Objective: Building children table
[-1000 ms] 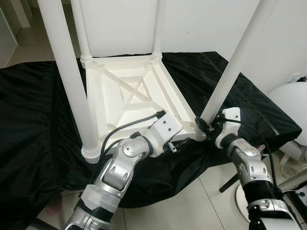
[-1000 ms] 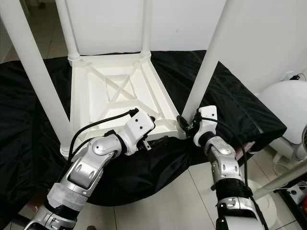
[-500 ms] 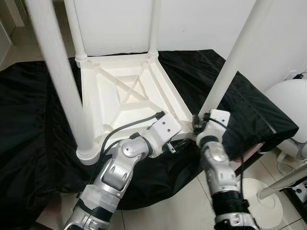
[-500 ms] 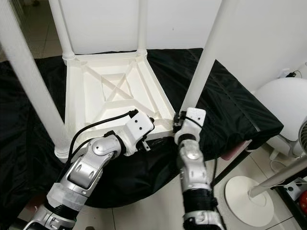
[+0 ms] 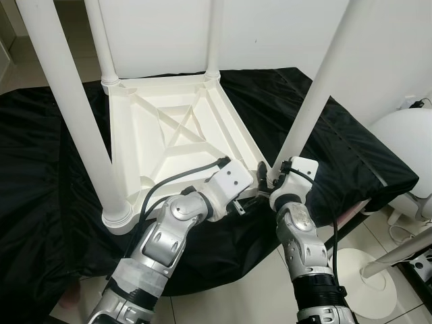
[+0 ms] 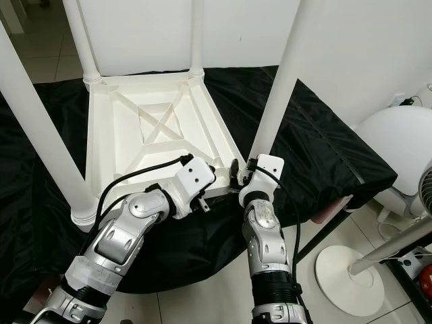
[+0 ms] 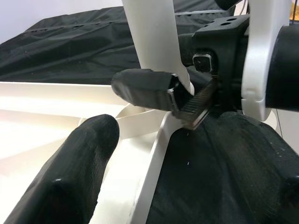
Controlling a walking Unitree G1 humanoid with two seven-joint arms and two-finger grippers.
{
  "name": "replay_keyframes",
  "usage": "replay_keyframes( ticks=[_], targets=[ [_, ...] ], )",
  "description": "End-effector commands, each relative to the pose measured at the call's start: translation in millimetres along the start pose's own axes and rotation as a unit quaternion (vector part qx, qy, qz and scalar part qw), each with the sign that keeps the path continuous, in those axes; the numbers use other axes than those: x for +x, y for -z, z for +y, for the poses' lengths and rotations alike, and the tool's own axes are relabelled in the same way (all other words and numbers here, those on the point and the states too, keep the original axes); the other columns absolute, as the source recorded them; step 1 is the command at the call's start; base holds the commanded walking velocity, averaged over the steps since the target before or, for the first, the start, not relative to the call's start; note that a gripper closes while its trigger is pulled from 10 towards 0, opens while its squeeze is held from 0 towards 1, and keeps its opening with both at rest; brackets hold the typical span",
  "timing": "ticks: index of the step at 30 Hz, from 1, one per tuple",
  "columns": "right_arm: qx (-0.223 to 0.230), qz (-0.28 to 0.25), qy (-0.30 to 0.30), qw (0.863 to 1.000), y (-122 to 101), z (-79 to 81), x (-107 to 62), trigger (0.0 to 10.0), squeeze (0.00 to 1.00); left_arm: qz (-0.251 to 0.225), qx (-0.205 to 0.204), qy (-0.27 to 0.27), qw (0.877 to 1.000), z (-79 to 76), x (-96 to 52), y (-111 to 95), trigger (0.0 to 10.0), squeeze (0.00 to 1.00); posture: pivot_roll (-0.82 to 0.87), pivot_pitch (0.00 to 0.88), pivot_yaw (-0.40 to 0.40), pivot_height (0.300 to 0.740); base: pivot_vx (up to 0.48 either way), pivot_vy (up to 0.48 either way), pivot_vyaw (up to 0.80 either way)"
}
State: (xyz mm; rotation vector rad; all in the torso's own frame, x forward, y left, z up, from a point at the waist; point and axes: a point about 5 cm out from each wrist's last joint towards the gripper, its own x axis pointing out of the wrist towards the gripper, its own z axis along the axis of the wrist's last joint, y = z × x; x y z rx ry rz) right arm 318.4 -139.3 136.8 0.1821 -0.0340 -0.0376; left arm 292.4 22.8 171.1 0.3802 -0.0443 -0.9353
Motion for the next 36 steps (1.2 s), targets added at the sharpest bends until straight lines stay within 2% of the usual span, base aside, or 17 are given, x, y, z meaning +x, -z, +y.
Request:
replay_keyframes(
  ticks=[1, 3, 7, 9, 10, 13, 14, 16, 17, 18, 21, 25, 29, 34, 36],
  targets=[
    [-0.004, 0.004, -0.011, 1.000, -0.6, -5.7, -1.4, 10.0, 0.00, -0.002, 0.001, -0.021, 1.000, 1.7, 0.9, -0.7, 10.0, 0.00, -0.05, 0.016, -0.039, 0.740, 0.000, 0.000, 0.00],
    [-0.009, 0.004, -0.018, 1.000, -2.1, -11.0, -1.6, 10.0, 0.00, -0.002, 0.002, -0.021, 1.000, 1.6, 0.3, -0.4, 10.0, 0.00, -0.05, 0.016, -0.039, 0.740, 0.000, 0.000, 0.00],
    [-0.039, 0.000, -0.036, 0.999, -8.5, -34.8, -1.4, 10.0, 0.00, 0.000, 0.003, -0.019, 1.000, 0.7, -1.3, 1.0, 10.0, 0.00, -0.05, 0.016, -0.041, 0.740, 0.000, 0.000, 0.00],
    [-0.039, 0.000, -0.036, 0.999, -8.5, -34.8, -1.4, 10.0, 0.00, 0.000, 0.003, -0.019, 1.000, 0.7, -1.3, 1.0, 10.0, 0.00, -0.05, 0.016, -0.041, 0.740, 0.000, 0.000, 0.00],
    [-0.054, 0.001, -0.047, 0.997, -10.5, -43.2, -0.9, 10.0, 0.00, 0.001, 0.003, -0.019, 1.000, 0.5, -1.6, 1.4, 10.0, 0.00, -0.05, 0.017, -0.041, 0.740, 0.000, 0.000, 0.00],
    [-0.054, 0.001, -0.047, 0.997, -10.5, -43.2, -0.9, 10.0, 0.00, 0.001, 0.003, -0.019, 1.000, 0.5, -1.6, 1.4, 10.0, 0.00, -0.05, 0.017, -0.041, 0.740, 0.000, 0.000, 0.00],
    [-0.094, 0.002, -0.094, 0.991, -15.5, -57.1, 3.6, 10.0, 0.00, 0.001, 0.004, -0.018, 1.000, 0.8, -1.1, 1.0, 10.0, 0.00, -0.05, 0.013, -0.037, 0.740, 0.000, 0.000, 0.00],
    [-0.094, 0.002, -0.094, 0.991, -15.5, -57.1, 3.6, 10.0, 0.00, 0.001, 0.004, -0.018, 1.000, 0.8, -1.1, 1.0, 10.0, 0.00, -0.05, 0.013, -0.037, 0.740, 0.000, 0.000, 0.00],
    [-0.110, 0.002, -0.121, 0.986, -17.6, -59.9, 5.7, 10.0, 0.00, 0.000, 0.005, -0.017, 1.000, 1.1, -0.7, 0.4, 10.0, 0.00, -0.05, 0.013, -0.037, 0.740, 0.000, 0.000, 0.00],
    [-0.110, 0.002, -0.121, 0.986, -17.6, -59.9, 5.7, 10.0, 0.00, 0.000, 0.005, -0.017, 1.000, 1.1, -0.7, 0.4, 10.0, 0.00, -0.05, 0.013, -0.037, 0.740, 0.000, 0.000, 0.00],
    [-0.134, 0.019, -0.202, 0.970, -17.3, -59.7, 12.8, 10.0, 0.00, -0.002, 0.006, -0.017, 1.000, 2.6, 0.5, -0.9, 10.0, 0.00, -0.05, 0.005, -0.032, 0.740, 0.000, 0.000, 0.00],
    [-0.135, 0.036, -0.262, 0.955, -16.1, -55.9, 18.9, 10.0, 0.00, -0.003, 0.009, -0.019, 1.000, 4.1, 1.1, -1.9, 10.0, 0.00, -0.04, 0.000, -0.030, 0.740, 0.000, 0.000, 0.00],
    [-0.142, 0.038, -0.286, 0.947, -15.9, -52.7, 21.2, 10.0, 0.00, -0.003, 0.010, -0.019, 1.000, 4.7, 1.1, -2.2, 10.0, 0.00, -0.04, 0.000, -0.030, 0.740, 0.000, 0.000, 0.00],
    [-0.155, 0.065, -0.340, 0.925, -9.5, -46.6, 28.6, 10.0, 0.00, -0.005, 0.012, -0.023, 1.000, 6.0, 1.0, -3.8, 10.0, 0.00, -0.03, 0.000, -0.033, 0.740, 0.000, 0.000, 0.00],
    [-0.157, 0.069, -0.345, 0.923, -8.1, -46.6, 29.7, 10.0, 0.00, -0.005, 0.012, -0.023, 1.000, 6.1, 0.9, -3.9, 10.0, 0.00, -0.03, 0.000, -0.033, 0.740, 0.000, 0.000, 0.00]
  ],
)
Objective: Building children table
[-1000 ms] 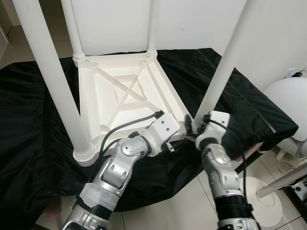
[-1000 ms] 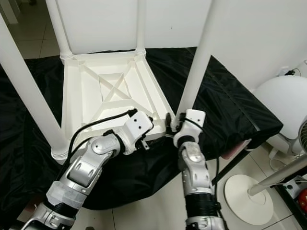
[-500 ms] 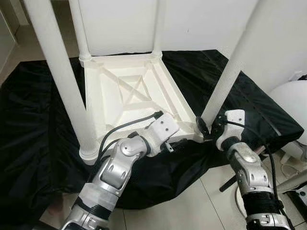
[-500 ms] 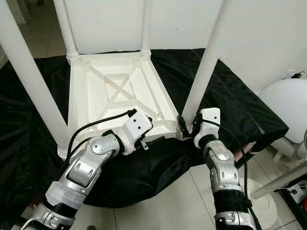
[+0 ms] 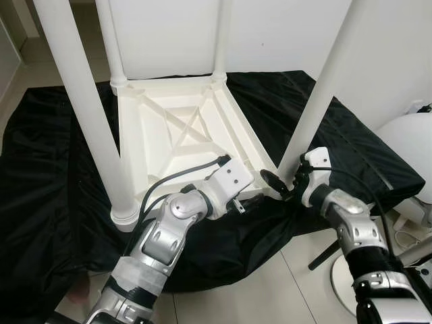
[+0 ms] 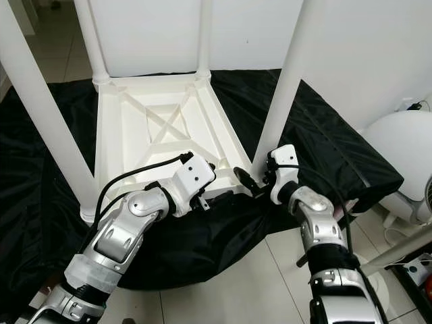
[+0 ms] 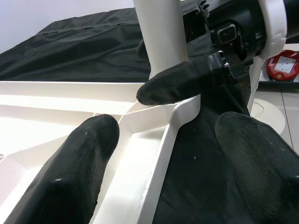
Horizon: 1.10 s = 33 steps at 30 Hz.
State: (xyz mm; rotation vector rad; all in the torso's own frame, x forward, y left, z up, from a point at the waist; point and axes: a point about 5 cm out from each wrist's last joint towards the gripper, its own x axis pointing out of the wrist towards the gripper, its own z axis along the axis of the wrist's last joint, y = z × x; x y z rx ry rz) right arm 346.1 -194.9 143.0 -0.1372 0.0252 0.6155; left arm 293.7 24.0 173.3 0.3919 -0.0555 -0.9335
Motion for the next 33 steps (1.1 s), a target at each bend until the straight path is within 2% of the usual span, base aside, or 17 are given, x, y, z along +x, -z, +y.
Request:
replay_keyframes(
  ticks=[1, 5, 6, 7, 8, 10, 11, 15, 21, 22, 26, 31, 33],
  targets=[
    [-0.007, 0.013, -0.029, 0.999, 4.8, 6.5, 4.4, 10.0, 0.00, -0.002, 0.005, -0.022, 1.000, 3.8, 1.4, -2.3, 10.0, 0.00, -0.03, 0.000, -0.033, 0.740, 0.000, 0.000, 0.00],
    [-0.008, 0.018, -0.043, 0.999, 8.0, 8.3, 7.0, 10.0, 0.00, -0.003, 0.005, -0.024, 1.000, 3.9, 1.2, -2.4, 10.0, 0.00, -0.02, 0.000, -0.035, 0.740, 0.000, 0.000, 0.00],
    [-0.003, 0.021, -0.055, 0.998, 10.3, 11.7, 8.6, 8.3, 0.00, -0.003, 0.004, -0.024, 1.000, 3.9, 1.2, -2.5, 10.0, 0.00, -0.02, 0.000, -0.037, 0.740, 0.000, 0.000, 0.00],
    [-0.003, 0.021, -0.055, 0.998, 10.3, 11.7, 8.6, 8.3, 0.00, -0.003, 0.004, -0.024, 1.000, 3.9, 1.2, -2.5, 10.0, 0.00, -0.02, 0.000, -0.037, 0.740, 0.000, 0.000, 0.00],
    [0.003, 0.024, -0.068, 0.997, 12.8, 15.7, 10.1, 4.1, 0.00, -0.003, 0.004, -0.025, 1.000, 4.0, 1.2, -2.6, 10.0, 0.00, -0.02, 0.000, -0.037, 0.740, 0.000, 0.000, 0.00],
    [0.003, 0.024, -0.068, 0.997, 12.8, 15.7, 10.1, 4.1, 0.00, -0.003, 0.004, -0.025, 1.000, 4.0, 1.2, -2.6, 10.0, 0.00, -0.02, 0.000, -0.037, 0.740, 0.000, 0.000, 0.00],
    [0.009, 0.025, -0.079, 0.997, 15.6, 20.1, 10.5, 0.0, 0.00, -0.003, 0.004, -0.025, 1.000, 4.2, 1.3, -2.8, 10.0, 0.00, -0.02, 0.000, -0.036, 0.740, 0.000, 0.000, 0.00],
    [0.019, 0.025, -0.086, 0.996, 19.7, 23.1, 9.8, 0.0, 0.00, -0.003, 0.003, -0.025, 1.000, 4.5, 1.5, -2.7, 10.0, 0.00, -0.02, 0.000, -0.036, 0.740, 0.000, 0.000, 0.00],
    [0.024, 0.035, -0.050, 0.998, 25.3, 19.3, 6.0, 0.0, 0.00, -0.004, 0.002, -0.024, 1.000, 4.5, 2.4, -3.1, 10.0, 0.00, -0.04, 0.002, -0.032, 0.740, 0.000, 0.000, 0.00],
    [0.025, 0.041, -0.031, 0.998, 27.0, 18.1, 6.2, 10.0, 0.00, -0.004, 0.001, -0.024, 1.000, 4.2, 2.7, -3.2, 10.0, 0.00, -0.04, 0.002, -0.032, 0.740, 0.000, 0.000, 0.00],
    [0.031, 0.041, -0.002, 0.999, 27.2, 17.0, 7.2, 10.0, 0.00, -0.005, 0.000, -0.023, 1.000, 3.5, 3.2, -3.2, 10.0, 0.00, -0.05, 0.008, -0.032, 0.740, 0.000, 0.000, 0.00],
    [0.057, 0.022, 0.086, 0.994, 21.0, 14.5, 10.8, 10.0, 0.00, -0.003, 0.000, -0.021, 1.000, 3.0, 4.1, -2.7, 10.0, 0.00, -0.05, 0.020, -0.031, 0.740, 0.000, 0.000, 0.00],
    [0.057, 0.022, 0.086, 0.994, 21.0, 14.5, 10.8, 10.0, 0.00, -0.003, 0.000, -0.021, 1.000, 3.0, 4.1, -2.7, 10.0, 0.00, -0.05, 0.020, -0.031, 0.740, 0.000, 0.000, 0.00]
  ],
)
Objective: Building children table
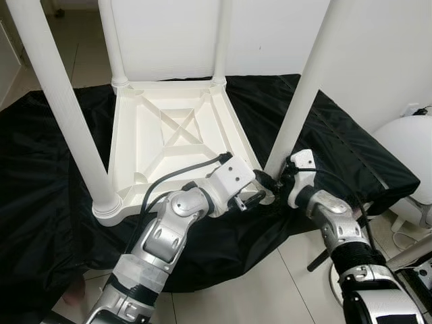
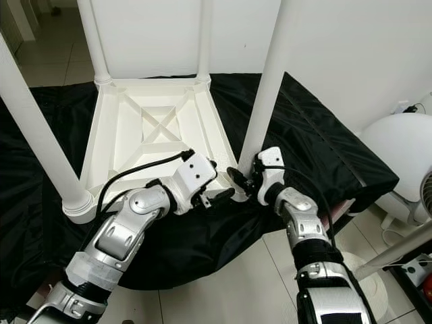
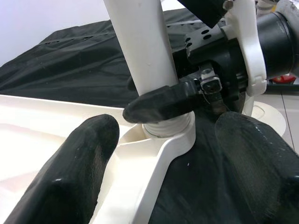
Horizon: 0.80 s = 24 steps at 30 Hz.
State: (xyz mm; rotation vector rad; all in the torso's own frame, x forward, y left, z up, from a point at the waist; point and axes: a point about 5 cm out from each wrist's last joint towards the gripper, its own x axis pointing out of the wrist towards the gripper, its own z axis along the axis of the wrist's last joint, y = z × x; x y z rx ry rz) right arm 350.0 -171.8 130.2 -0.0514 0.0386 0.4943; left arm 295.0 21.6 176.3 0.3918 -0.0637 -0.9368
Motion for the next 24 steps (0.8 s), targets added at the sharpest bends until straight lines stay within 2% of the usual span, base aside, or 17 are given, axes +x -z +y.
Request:
replay_keyframes(
  ticks=[1, 2, 3, 7, 9, 11, 13, 14, 19, 24],
  targets=[
    [0.019, 0.017, 0.047, 0.999, 9.3, -3.8, -5.6, 10.0, 0.00, 0.002, 0.001, -0.023, 1.000, 2.2, 1.9, 0.8, 10.0, 0.00, -0.05, 0.020, -0.031, 0.740, 0.000, 0.000, 0.00],
    [0.019, 0.017, 0.047, 0.999, 9.3, -3.8, -5.6, 10.0, 0.00, 0.002, 0.001, -0.023, 1.000, 2.2, 1.9, 0.8, 10.0, 0.00, -0.05, 0.020, -0.031, 0.740, 0.000, 0.000, 0.00],
    [0.040, 0.002, 0.077, 0.996, 7.9, 2.3, -4.8, 10.0, 0.00, 0.003, 0.003, -0.025, 1.000, 2.8, 1.7, 1.2, 10.0, 0.00, -0.05, 0.026, -0.035, 0.740, 0.000, 0.000, 0.00],
    [0.040, 0.002, 0.077, 0.996, 7.9, 2.3, -4.8, 10.0, 0.00, 0.003, 0.003, -0.025, 1.000, 2.8, 1.7, 1.2, 10.0, 0.00, -0.05, 0.026, -0.035, 0.740, 0.000, 0.000, 0.00],
    [0.095, -0.030, 0.155, 0.983, 7.4, 24.0, -3.6, 10.0, 0.00, 0.003, 0.001, -0.031, 1.000, 4.8, 1.4, 1.4, 10.0, 0.00, -0.05, 0.029, -0.028, 0.740, 0.000, 0.000, 0.00],
    [0.106, -0.049, 0.237, 0.965, 6.1, 39.5, -4.1, 10.0, 0.00, 0.009, -0.002, -0.031, 0.999, 5.7, 1.9, 3.3, 10.0, 0.00, -0.06, 0.029, -0.025, 0.740, 0.000, 0.000, 0.00],
    [0.106, -0.049, 0.237, 0.965, 6.1, 39.5, -4.1, 10.0, 0.00, 0.009, -0.002, -0.031, 0.999, 5.7, 1.9, 3.3, 10.0, 0.00, -0.06, 0.029, -0.025, 0.740, 0.000, 0.000, 0.00],
    [0.110, -0.056, 0.283, 0.951, 5.4, 50.4, -2.1, 10.0, 0.00, 0.020, -0.002, -0.031, 0.999, 7.1, 2.9, 6.6, 10.0, 0.00, -0.06, 0.030, -0.016, 0.740, 0.000, 0.000, 0.00],
    [0.111, -0.057, 0.294, 0.948, 5.0, 57.2, 0.0, 10.0, 0.00, 0.024, -0.002, -0.032, 0.999, 8.1, 3.4, 7.9, 10.0, 0.00, -0.06, 0.030, -0.016, 0.740, 0.000, 0.000, 0.00],
    [0.120, -0.063, 0.265, 0.955, -1.4, 60.1, 0.6, 10.0, 0.00, 0.027, -0.002, -0.033, 0.999, 10.1, 4.6, 8.5, 10.0, 0.00, -0.07, 0.029, -0.010, 0.740, 0.000, 0.000, 0.00]
  ],
)
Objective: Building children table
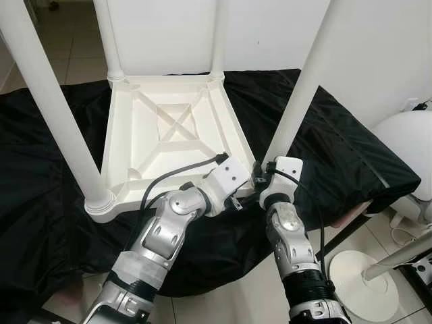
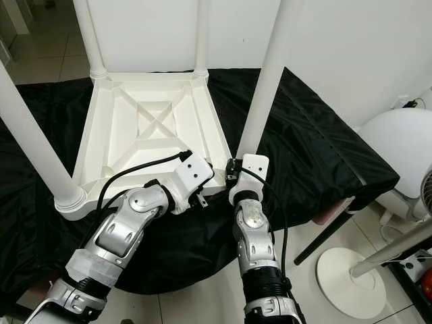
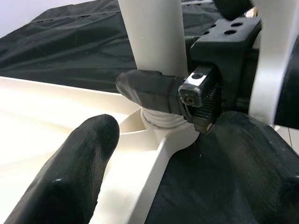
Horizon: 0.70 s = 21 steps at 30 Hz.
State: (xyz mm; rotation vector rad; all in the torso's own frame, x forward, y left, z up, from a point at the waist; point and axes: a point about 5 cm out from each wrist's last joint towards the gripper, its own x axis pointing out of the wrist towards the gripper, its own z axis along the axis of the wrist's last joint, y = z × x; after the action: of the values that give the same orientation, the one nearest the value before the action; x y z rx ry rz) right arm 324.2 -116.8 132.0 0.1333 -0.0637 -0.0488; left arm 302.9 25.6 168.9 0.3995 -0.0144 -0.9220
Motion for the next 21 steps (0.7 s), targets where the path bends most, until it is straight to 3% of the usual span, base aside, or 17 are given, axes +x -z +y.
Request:
replay_keyframes(
  ticks=[1, 2, 3, 4, 11, 21],
  targets=[
    [0.036, 0.013, 0.002, 0.999, 2.4, -2.3, -2.2, 10.0, 0.00, 0.003, 0.005, -0.030, 1.000, 4.5, 2.1, -1.5, 10.0, 0.00, -0.07, 0.029, -0.010, 0.740, 0.000, 0.000, 0.00],
    [0.035, 0.013, 0.000, 0.999, 2.2, -2.2, -3.0, 10.0, 0.00, 0.003, 0.005, -0.031, 1.000, 4.7, 2.0, -1.7, 10.0, 0.00, -0.07, 0.029, -0.010, 0.740, 0.000, 0.000, 0.00],
    [0.038, 0.012, -0.007, 0.999, 1.8, -1.7, -3.9, 10.0, 0.66, 0.003, 0.005, -0.031, 0.999, 4.8, 1.8, -1.9, 10.0, 0.00, -0.07, 0.030, -0.009, 0.740, 0.000, 0.000, 0.00],
    [0.039, 0.011, -0.009, 0.999, 0.5, -0.9, -5.9, 10.0, 1.00, 0.003, 0.005, -0.031, 0.999, 5.0, 1.3, -1.8, 10.0, 0.00, -0.07, 0.030, -0.009, 0.740, 0.000, 0.000, 0.00],
    [0.038, 0.005, -0.016, 0.999, -2.0, -2.6, -8.8, 10.0, 1.00, 0.003, 0.006, -0.032, 0.999, 5.3, 0.3, -1.0, 10.0, 0.00, -0.06, 0.035, -0.009, 0.740, 0.000, 0.000, 0.00],
    [0.021, -0.003, -0.057, 0.998, -3.0, -18.8, -13.4, 10.0, 1.00, 0.001, 0.011, -0.031, 0.999, 4.4, -2.7, -0.3, 10.0, 0.00, -0.05, 0.029, -0.018, 0.740, 0.000, 0.000, 0.00]
  ],
)
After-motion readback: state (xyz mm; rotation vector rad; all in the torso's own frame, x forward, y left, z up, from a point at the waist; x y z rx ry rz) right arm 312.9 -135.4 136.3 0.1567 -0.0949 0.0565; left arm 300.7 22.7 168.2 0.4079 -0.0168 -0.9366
